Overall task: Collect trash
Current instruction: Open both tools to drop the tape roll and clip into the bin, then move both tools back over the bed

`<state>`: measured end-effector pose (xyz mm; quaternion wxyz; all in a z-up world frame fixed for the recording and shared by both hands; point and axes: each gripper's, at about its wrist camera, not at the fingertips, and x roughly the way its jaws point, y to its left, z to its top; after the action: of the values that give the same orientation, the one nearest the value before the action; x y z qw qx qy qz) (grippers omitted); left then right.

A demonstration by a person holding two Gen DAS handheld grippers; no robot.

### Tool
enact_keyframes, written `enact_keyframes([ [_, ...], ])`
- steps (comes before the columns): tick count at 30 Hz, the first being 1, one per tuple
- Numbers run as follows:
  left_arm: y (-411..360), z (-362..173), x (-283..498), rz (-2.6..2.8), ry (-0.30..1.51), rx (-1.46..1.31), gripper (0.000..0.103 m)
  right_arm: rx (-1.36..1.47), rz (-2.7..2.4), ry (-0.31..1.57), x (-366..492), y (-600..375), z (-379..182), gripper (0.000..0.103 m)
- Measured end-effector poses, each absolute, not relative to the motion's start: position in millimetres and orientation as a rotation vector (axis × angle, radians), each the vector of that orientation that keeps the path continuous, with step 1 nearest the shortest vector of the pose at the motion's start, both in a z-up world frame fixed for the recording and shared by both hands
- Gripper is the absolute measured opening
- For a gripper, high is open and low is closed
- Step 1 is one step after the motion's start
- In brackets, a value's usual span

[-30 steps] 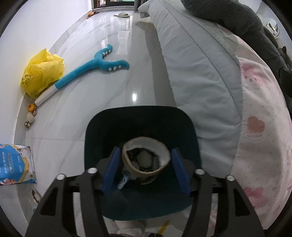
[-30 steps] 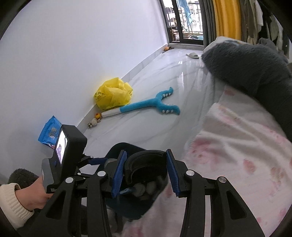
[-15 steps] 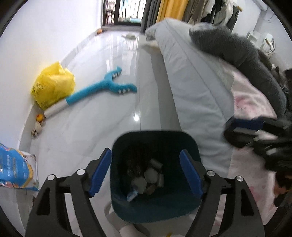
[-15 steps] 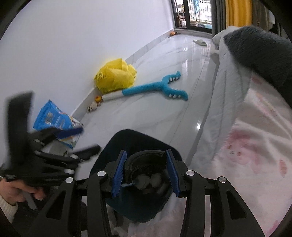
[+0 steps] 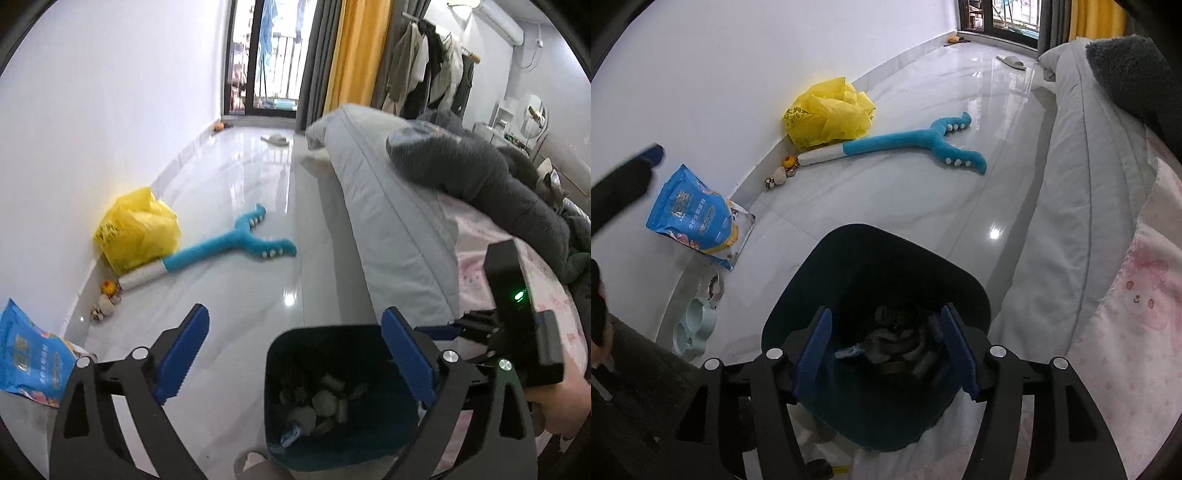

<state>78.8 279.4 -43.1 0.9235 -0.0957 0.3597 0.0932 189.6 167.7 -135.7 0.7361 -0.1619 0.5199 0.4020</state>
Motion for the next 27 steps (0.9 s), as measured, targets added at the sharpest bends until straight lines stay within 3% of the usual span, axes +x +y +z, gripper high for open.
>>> enact_keyframes([
  [6,268,-8,59,0.205,0.629,-0.172,0.099,-0.337,0.881,1.103,177,154,-120,0.065],
  [15,241,23,38,0.194,0.561,-0.174,0.1,-0.259,0.809,0.989,154,90,-67,0.077],
  [19,216,33,29,0.168,0.524,-0.152,0.1,-0.228,0.743,0.894,144,47,-36,0.087],
  [27,165,38,18,0.134,0.509,-0.094,0.1,-0.206,0.59,0.744,114,-47,8,0.095],
])
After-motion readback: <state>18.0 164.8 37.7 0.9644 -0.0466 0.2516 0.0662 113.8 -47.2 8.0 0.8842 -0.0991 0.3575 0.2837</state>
